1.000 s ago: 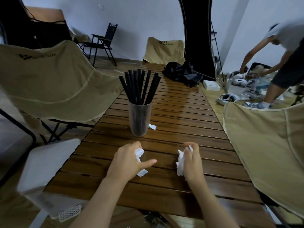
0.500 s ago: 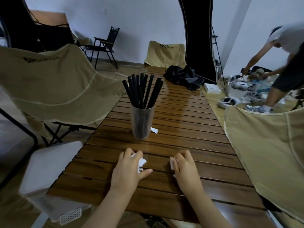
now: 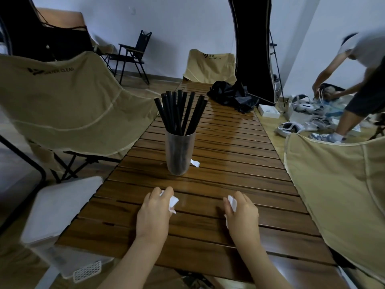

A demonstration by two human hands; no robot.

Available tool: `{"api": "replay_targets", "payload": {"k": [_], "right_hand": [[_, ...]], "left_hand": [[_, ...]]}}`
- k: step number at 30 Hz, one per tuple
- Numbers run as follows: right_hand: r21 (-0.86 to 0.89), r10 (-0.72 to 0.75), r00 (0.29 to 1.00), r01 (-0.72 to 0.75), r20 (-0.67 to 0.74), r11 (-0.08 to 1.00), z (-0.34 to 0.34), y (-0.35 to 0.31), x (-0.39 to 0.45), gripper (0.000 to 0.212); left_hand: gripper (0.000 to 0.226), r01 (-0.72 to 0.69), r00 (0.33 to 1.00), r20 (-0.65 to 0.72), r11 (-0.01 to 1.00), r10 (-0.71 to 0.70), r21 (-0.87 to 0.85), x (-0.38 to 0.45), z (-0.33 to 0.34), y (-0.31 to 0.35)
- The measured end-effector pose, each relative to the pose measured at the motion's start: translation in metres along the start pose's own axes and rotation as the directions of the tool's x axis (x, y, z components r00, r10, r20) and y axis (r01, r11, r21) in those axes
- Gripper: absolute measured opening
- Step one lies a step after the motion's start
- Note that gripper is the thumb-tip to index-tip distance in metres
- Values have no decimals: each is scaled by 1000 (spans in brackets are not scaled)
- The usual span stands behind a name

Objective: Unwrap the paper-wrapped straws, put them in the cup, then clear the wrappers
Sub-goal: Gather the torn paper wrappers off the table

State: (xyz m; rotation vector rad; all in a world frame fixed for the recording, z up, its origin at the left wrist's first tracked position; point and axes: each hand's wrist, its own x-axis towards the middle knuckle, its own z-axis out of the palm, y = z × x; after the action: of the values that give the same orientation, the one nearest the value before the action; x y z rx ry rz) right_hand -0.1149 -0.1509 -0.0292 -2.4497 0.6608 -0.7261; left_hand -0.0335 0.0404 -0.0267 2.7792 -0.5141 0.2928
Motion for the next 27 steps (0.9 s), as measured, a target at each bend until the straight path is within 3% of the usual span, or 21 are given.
{"api": "replay_targets", "payload": {"k": [10, 16, 22, 27], "right_hand": [[-58, -73, 995, 76, 65, 995, 2, -5, -1, 9], [-131, -139, 981, 157, 136, 979, 6, -5, 0, 14], [-300, -192, 952, 260, 237, 918, 9, -11, 4, 19], [-218, -138, 959, 194, 249, 956, 14, -18, 34, 20]], "left_hand": [[68, 90, 996, -18, 994, -89, 65, -3, -4, 3], [58, 38, 999, -10, 997, -38, 65, 3, -7, 3], [34, 49, 999, -15, 987, -52, -155, 21, -8, -5], [26, 4, 995, -94, 959, -32, -284, 40, -16, -6]]}}
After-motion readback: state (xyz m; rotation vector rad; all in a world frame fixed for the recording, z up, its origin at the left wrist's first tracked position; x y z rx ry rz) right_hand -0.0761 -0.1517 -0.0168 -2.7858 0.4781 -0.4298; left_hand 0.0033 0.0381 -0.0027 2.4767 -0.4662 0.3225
